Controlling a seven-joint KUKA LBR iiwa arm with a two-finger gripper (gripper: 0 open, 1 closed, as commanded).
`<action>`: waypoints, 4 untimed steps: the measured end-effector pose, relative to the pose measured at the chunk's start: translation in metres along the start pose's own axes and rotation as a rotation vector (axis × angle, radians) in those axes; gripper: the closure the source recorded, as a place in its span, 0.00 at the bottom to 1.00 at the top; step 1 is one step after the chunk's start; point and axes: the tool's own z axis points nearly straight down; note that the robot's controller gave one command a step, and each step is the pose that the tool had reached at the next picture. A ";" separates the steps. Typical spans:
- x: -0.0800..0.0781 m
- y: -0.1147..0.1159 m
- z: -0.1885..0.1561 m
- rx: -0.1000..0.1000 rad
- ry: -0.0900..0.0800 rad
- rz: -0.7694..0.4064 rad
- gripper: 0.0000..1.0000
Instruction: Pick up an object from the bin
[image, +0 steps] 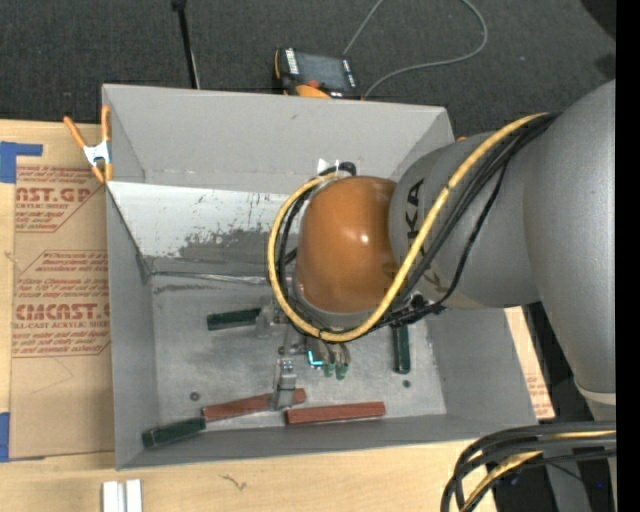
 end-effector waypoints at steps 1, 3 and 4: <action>0.010 0.021 0.085 -0.002 -0.012 -0.085 0.00; 0.006 0.030 0.051 -0.002 -0.008 0.015 0.00; 0.010 -0.004 0.082 -0.002 -0.011 0.133 0.00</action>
Offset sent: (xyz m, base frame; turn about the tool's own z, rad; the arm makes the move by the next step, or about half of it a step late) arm -0.0110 0.0202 -0.0816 -0.0850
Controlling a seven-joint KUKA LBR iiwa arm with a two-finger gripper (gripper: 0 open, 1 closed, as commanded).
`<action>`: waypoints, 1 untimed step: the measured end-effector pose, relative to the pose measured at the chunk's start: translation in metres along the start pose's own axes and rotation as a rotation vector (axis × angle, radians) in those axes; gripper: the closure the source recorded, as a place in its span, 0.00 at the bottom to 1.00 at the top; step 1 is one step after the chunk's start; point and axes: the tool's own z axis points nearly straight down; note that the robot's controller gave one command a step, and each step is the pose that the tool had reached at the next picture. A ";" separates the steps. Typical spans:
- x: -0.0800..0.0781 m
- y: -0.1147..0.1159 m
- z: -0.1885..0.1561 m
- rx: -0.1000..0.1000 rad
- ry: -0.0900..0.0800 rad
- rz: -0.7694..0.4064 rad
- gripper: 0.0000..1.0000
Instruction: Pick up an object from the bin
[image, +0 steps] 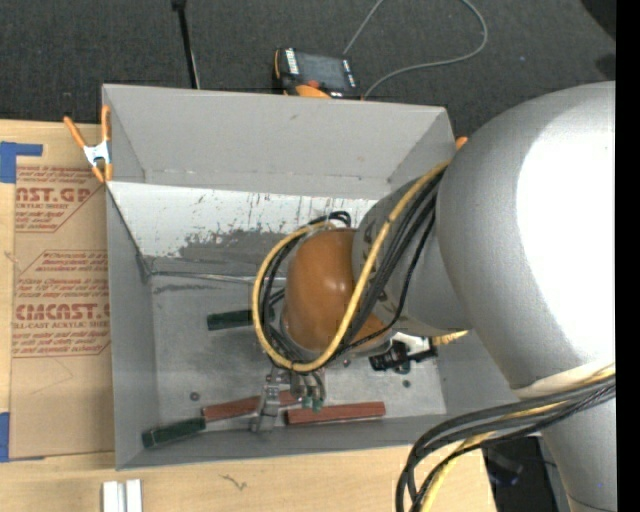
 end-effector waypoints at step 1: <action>0.007 0.033 -0.001 -0.001 0.001 0.104 0.00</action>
Offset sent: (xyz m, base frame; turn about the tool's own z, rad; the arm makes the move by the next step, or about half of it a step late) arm -0.0029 0.0318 0.0005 0.1053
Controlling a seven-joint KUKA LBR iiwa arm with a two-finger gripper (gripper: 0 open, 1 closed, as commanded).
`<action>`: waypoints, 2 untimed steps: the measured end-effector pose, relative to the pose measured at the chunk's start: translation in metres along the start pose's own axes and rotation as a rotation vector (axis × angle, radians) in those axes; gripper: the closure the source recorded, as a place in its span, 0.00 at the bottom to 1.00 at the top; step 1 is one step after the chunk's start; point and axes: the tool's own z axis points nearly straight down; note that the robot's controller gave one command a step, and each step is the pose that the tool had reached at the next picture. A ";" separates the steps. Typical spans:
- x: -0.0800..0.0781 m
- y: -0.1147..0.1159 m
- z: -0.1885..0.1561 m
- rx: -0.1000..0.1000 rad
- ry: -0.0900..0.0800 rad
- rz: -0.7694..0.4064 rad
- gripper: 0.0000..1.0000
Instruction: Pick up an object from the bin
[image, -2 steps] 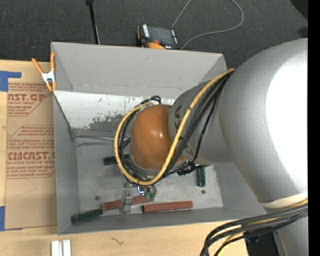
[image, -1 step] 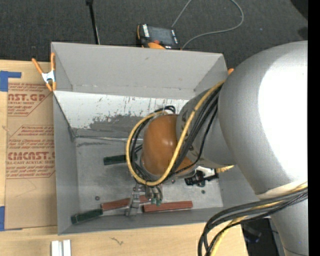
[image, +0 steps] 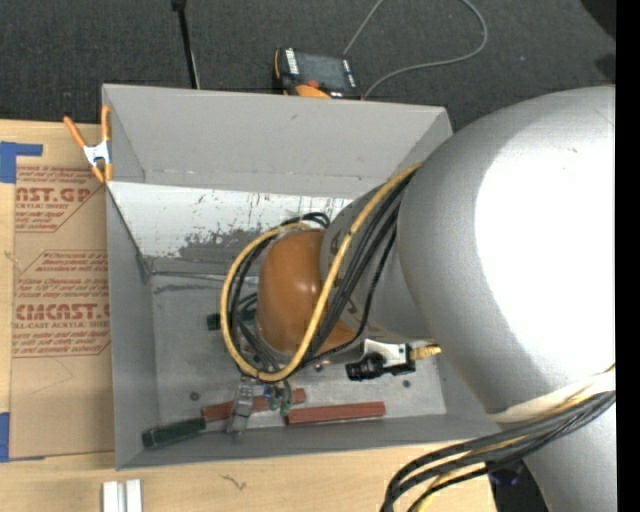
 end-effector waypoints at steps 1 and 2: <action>0.001 -0.001 0.000 0.002 0.004 0.001 1.00; 0.001 -0.001 -0.005 0.002 0.004 0.001 1.00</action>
Offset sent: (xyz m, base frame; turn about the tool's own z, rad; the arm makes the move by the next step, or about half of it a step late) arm 0.0000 0.0000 0.0000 0.0000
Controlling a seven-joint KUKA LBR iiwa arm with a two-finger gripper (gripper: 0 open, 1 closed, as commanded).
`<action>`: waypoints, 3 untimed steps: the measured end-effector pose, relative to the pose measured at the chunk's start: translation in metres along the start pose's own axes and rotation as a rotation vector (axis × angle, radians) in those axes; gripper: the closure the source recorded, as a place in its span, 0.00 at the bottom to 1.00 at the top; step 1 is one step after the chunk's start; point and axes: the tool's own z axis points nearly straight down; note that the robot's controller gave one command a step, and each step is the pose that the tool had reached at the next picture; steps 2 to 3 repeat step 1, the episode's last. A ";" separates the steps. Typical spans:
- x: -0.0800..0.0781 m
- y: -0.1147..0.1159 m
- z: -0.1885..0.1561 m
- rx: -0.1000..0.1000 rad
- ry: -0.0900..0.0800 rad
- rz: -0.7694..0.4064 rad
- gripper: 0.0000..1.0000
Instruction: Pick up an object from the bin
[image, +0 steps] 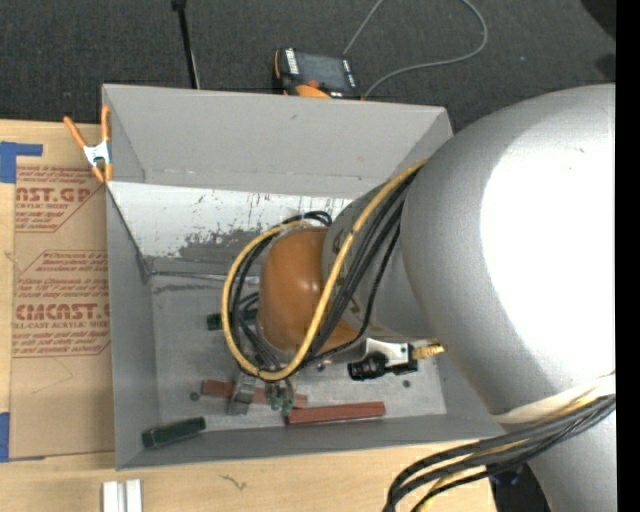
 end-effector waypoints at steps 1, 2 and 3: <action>-0.001 0.001 -0.109 -0.004 -0.007 -0.001 1.00; -0.001 0.001 -0.109 -0.004 -0.007 -0.001 1.00; -0.001 0.001 -0.109 -0.004 -0.007 -0.001 1.00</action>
Offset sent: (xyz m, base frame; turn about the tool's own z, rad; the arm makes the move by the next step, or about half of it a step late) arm -0.0001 0.0002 0.1046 0.0000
